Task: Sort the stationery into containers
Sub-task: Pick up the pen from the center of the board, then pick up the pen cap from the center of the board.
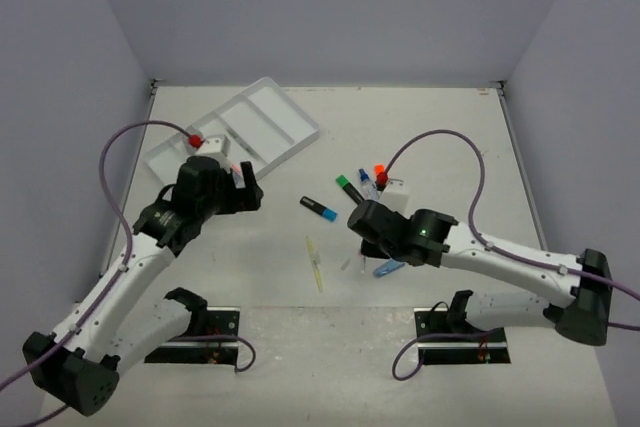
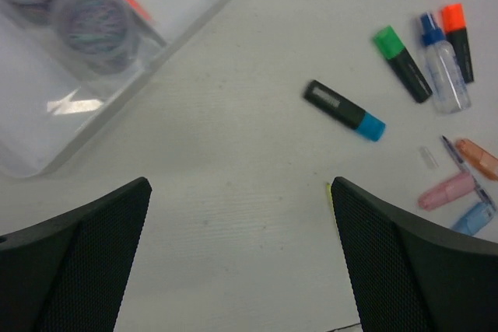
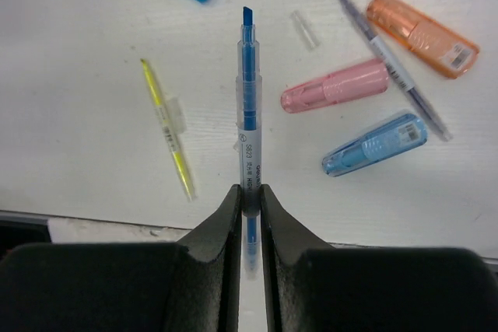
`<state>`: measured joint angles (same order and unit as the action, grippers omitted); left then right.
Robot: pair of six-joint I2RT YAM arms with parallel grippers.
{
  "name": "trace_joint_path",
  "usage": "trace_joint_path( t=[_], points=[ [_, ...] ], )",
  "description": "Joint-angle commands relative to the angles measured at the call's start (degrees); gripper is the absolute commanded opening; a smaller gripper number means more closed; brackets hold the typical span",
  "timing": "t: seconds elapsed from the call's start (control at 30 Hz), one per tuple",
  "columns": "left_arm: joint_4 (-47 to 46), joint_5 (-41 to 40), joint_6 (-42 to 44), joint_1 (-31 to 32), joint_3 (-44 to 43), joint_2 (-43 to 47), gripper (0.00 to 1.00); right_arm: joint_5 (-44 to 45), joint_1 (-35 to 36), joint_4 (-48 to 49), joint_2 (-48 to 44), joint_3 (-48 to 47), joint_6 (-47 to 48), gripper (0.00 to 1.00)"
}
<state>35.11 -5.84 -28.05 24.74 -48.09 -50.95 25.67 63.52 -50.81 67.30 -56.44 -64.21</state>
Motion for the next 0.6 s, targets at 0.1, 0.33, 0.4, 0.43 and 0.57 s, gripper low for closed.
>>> trace_joint_path(
  t=[0.1,0.33,0.4,0.43,0.57],
  points=[
    [-4.8,-20.5,-13.3,35.2,-7.6,-21.0,0.98,10.5,-2.0,-12.1,-16.5,-7.5,5.0,0.0],
    [-9.0,-20.8,-13.7,44.7,-14.7,-38.6,0.52,9.4,-2.1,-12.3,-22.1,-5.0,5.9,0.0],
    [-10.6,-19.8,-13.0,45.3,-15.2,-41.1,0.41,9.3,-2.1,-12.6,-22.1,-4.7,5.9,0.0],
    [-11.2,-19.4,-12.6,45.4,-15.4,-42.3,0.39,9.3,-2.0,-12.8,-22.1,-4.6,5.9,0.0],
    [-11.9,-17.4,-11.9,45.4,-15.9,-45.7,0.31,9.5,-2.2,-12.5,-22.7,-3.4,5.5,0.0]
  ],
)
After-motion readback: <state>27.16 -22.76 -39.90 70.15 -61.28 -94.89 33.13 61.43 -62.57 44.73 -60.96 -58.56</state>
